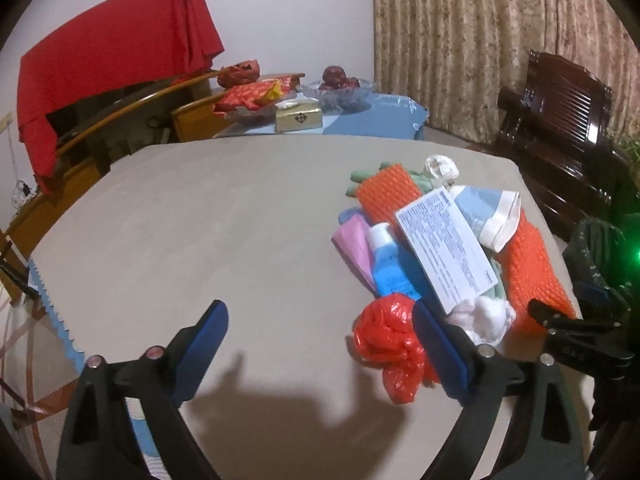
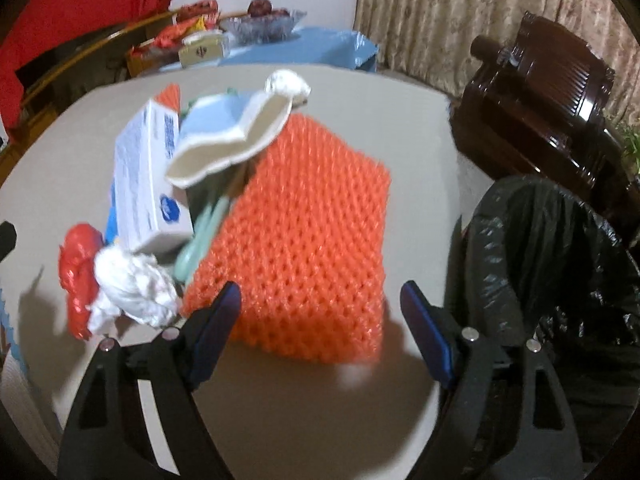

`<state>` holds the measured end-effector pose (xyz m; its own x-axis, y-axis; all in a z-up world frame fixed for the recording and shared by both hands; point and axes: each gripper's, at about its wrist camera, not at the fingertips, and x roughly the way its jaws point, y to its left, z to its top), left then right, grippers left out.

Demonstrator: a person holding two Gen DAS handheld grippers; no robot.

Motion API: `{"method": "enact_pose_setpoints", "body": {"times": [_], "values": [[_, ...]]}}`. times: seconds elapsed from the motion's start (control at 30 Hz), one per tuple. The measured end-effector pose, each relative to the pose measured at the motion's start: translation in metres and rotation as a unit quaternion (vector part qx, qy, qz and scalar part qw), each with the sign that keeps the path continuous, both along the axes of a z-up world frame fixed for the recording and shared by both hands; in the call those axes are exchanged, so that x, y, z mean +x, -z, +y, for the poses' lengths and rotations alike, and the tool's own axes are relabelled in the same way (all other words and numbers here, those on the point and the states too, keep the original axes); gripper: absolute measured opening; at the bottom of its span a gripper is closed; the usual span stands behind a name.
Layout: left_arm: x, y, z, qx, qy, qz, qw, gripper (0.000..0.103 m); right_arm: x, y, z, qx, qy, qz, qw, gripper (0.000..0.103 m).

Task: Collect trash
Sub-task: 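Grasp the red plastic bag with the left tool while the right grasps the orange mesh net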

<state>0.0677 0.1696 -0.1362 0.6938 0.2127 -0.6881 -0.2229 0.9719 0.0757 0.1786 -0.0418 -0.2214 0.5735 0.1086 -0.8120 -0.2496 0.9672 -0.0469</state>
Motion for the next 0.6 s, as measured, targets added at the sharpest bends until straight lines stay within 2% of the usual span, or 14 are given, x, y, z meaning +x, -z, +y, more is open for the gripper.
{"method": "enact_pose_setpoints", "body": {"times": [0.1,0.17,0.2,0.27,0.3,0.37,0.53,0.6], "values": [[0.002,0.004,-0.003,0.000,0.004,0.005,1.0000,0.090,-0.001,0.008,0.000,0.006,-0.007,0.014,1.000,0.073],[0.003,0.006,-0.004,-0.001,0.008,0.008,0.9999,0.089,-0.003,0.007,0.001,0.022,-0.014,0.018,1.000,0.057],[0.004,0.007,-0.004,-0.003,0.010,0.010,0.9999,0.088,-0.003,0.006,0.000,0.025,-0.019,0.019,0.999,0.052],[0.005,0.010,-0.006,-0.007,0.015,0.012,0.9998,0.087,-0.006,0.003,0.002,0.024,-0.037,0.015,0.999,0.033],[0.006,0.011,-0.008,-0.008,0.018,0.014,0.9997,0.085,-0.007,0.001,0.004,0.021,-0.043,0.012,0.999,0.030],[0.009,0.014,-0.011,-0.015,0.024,0.019,0.9994,0.083,-0.009,-0.003,0.003,0.026,-0.051,0.012,0.998,0.013],[0.013,0.022,-0.021,-0.025,0.040,0.026,0.9986,0.081,-0.019,-0.013,-0.004,0.039,-0.061,0.003,0.997,0.012],[0.016,0.025,-0.026,-0.023,0.046,0.030,0.9982,0.076,-0.023,-0.018,-0.006,0.041,-0.062,-0.003,0.997,0.012]]}}
